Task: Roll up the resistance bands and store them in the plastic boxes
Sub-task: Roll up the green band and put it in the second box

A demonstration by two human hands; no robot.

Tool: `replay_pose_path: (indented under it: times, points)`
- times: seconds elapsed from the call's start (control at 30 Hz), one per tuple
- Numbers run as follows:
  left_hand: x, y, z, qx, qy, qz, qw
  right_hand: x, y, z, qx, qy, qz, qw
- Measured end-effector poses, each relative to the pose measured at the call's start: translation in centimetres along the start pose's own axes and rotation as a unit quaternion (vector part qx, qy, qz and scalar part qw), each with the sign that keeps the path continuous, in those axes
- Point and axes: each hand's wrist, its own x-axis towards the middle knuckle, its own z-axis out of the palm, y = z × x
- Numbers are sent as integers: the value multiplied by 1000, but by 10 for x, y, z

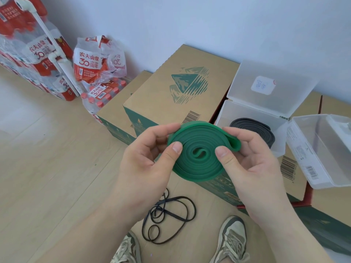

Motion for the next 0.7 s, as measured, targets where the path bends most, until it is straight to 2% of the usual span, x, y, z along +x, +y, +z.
replay_pose_path:
  times: [0.23, 0.33, 0.47, 0.57, 0.7]
  points:
    - [-1, 6, 8, -1, -22, -45, 999, -2, -8, -5, -2, 61, -1, 998]
    - [0, 5, 9, 54, -51, -56, 996, -4, -8, -12, -52, 66, -21, 996]
    - [-3, 2, 16, 173, -73, 22, 982, -8, -7, -23, -147, 6, -39, 988]
    - [-6, -2, 25, 220, -113, 82, 965, -10, -7, -34, -162, -21, -36, 986]
    - [-5, -4, 41, 191, -135, 58, 971, -11, -13, -52, -116, -59, -12, 991]
